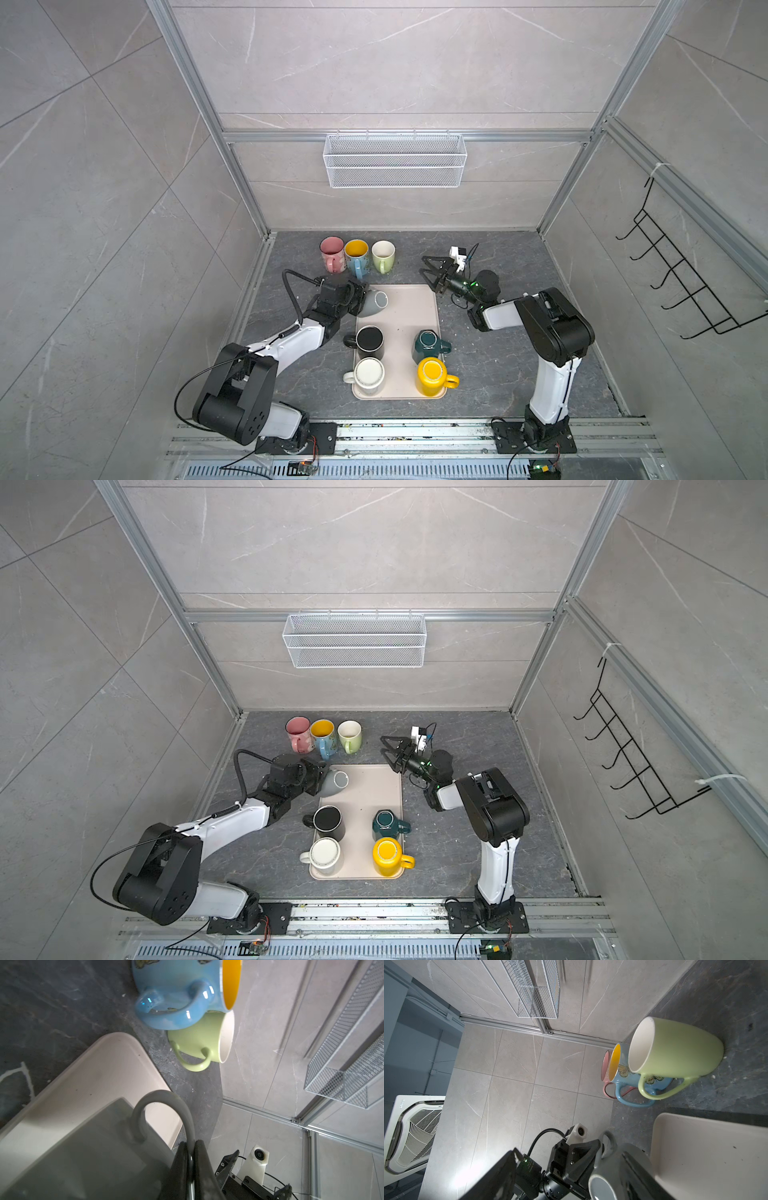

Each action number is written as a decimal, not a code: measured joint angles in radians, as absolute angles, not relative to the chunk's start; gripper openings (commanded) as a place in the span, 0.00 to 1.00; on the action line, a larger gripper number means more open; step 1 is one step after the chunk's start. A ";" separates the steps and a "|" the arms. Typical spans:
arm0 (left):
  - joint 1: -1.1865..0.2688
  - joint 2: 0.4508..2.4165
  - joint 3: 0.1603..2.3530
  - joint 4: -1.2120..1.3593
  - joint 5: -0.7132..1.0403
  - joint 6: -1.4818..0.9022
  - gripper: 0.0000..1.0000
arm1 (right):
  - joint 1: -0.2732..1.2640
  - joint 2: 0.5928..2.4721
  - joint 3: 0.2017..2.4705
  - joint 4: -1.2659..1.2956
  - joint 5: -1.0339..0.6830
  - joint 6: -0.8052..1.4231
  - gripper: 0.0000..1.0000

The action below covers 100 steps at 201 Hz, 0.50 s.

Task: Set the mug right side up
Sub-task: 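Lift and rotate the grey mug upright with the left gripper while the right arm advances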

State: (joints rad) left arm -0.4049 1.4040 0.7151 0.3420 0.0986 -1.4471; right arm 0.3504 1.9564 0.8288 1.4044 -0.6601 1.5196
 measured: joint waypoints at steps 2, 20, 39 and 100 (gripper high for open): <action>-0.405 1.401 0.718 0.339 0.100 -1.441 0.00 | 0.351 1.956 0.829 1.404 -0.660 1.520 0.79; -0.405 1.374 0.741 0.313 0.109 -1.379 0.00 | 0.351 1.956 0.829 1.404 -0.663 1.520 0.79; -0.405 1.347 0.757 0.299 0.115 -1.308 0.00 | 0.351 1.956 0.829 1.404 -0.663 1.519 0.79; -0.430 1.267 0.759 0.271 0.115 -1.082 0.00 | 0.353 1.956 0.830 1.404 -0.672 1.519 0.78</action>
